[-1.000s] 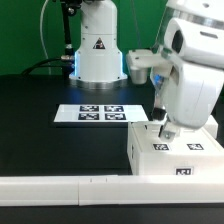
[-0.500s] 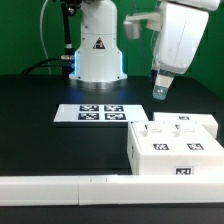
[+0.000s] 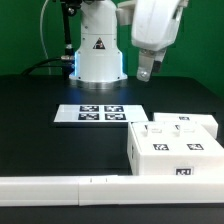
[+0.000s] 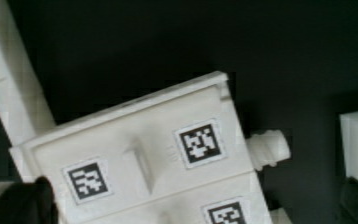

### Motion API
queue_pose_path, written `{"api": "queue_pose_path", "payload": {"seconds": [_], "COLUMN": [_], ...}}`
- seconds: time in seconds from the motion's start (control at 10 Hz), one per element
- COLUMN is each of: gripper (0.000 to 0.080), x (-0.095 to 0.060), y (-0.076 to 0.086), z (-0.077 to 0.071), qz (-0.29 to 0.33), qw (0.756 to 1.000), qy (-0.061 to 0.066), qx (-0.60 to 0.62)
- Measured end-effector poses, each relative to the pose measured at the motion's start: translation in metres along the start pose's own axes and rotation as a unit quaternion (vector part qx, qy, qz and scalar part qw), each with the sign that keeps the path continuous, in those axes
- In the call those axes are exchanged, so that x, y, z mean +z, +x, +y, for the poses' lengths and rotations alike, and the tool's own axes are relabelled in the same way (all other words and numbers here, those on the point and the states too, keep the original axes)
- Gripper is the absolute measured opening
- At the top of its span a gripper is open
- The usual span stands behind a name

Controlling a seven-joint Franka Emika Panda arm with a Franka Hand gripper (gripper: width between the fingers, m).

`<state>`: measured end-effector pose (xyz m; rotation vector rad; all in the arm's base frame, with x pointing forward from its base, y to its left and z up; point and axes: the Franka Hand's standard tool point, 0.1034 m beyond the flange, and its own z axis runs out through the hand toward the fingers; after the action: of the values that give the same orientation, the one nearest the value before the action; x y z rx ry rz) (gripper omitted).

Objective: Assemble cabinet

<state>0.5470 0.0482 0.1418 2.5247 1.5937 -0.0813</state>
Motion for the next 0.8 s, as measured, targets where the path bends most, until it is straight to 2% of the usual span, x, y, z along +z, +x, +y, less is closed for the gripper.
{"api": "queue_pose_path", "payload": {"seconds": [0.1, 0.2, 0.6, 0.7, 0.8], "gripper": [0.0796, 0.0796, 0.0796, 0.0796, 0.0796], "x": [-0.001, 0.009, 0.013, 0.021, 0.033], "y": [-0.002, -0.005, -0.003, 0.001, 0.004], "z": [-0.012, -0.023, -0.026, -0.03, -0.04], "qz": [0.015, 0.025, 0.026, 0.037, 0.043], "qw": [0.998, 0.986, 0.958, 0.93, 0.9], "qy": [-0.008, 0.005, 0.016, 0.021, 0.033], "qx": [0.054, 0.164, 0.286, 0.366, 0.432]}}
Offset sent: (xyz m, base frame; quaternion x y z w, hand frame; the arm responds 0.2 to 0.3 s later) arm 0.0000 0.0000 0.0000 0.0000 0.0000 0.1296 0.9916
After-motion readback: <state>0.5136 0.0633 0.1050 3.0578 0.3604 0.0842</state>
